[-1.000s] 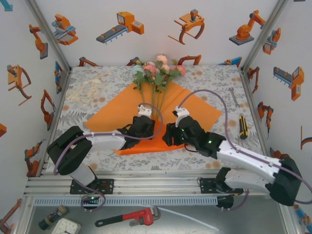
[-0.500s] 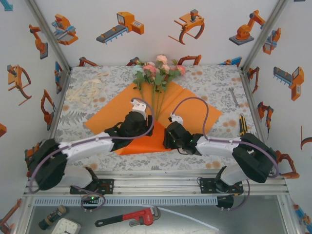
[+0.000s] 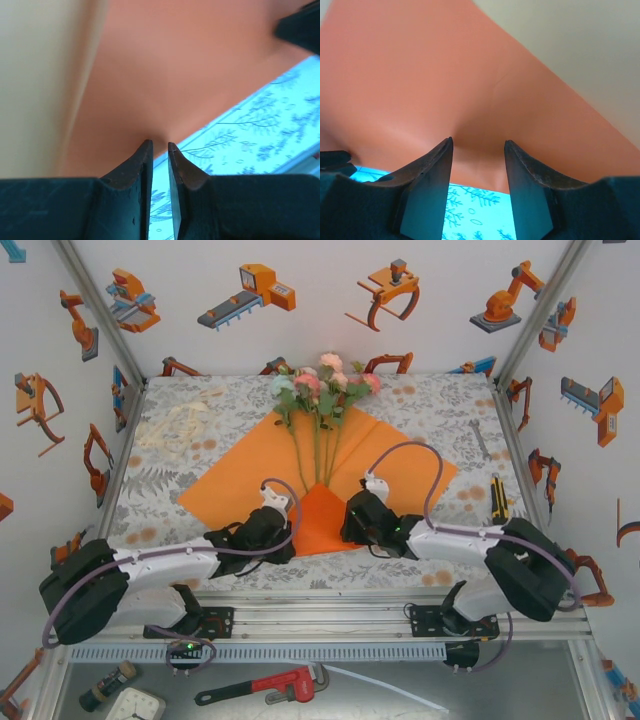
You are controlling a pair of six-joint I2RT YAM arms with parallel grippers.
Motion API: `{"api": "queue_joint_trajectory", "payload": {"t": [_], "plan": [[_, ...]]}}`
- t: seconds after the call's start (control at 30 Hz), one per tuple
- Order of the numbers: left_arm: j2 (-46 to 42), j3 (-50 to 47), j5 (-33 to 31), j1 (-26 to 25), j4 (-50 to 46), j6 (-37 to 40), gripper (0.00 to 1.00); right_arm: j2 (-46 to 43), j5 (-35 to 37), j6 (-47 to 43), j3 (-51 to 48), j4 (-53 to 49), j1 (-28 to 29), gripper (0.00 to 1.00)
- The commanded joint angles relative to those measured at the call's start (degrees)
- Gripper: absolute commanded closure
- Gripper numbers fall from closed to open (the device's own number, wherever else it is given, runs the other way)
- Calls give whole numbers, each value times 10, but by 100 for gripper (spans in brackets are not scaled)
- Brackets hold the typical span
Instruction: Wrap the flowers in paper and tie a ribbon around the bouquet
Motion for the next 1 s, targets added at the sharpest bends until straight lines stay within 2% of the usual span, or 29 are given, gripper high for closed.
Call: {"api": "queue_joint_trajectory", "payload": {"t": [0.0,0.13,0.27,0.37,0.47,0.57,0.67,0.8,0.97], "plan": [[2,-2,-68,2,0,-38,76,-22,43,48,-44,-104,-23,53],[18,-15,-68,11,23,-42,76,-53,10,34,-51,-118,-47,52],[22,-20,-58,11,27,-52,77,-113,-27,-2,-6,-158,-41,49],[19,-28,-59,11,29,-60,78,-148,-44,8,-9,-113,-4,49],[18,-35,-65,11,29,-65,78,-128,-84,31,-28,-31,13,49],[18,-43,-78,11,30,-75,79,-96,-19,30,-14,-89,5,49],[18,-50,-86,11,31,-76,79,-96,5,24,-29,-123,-55,49],[18,-52,-91,11,29,-73,79,-143,-4,11,-74,-133,-116,50],[12,-53,-114,12,9,-83,79,-220,47,48,-104,-233,-137,49]]}}
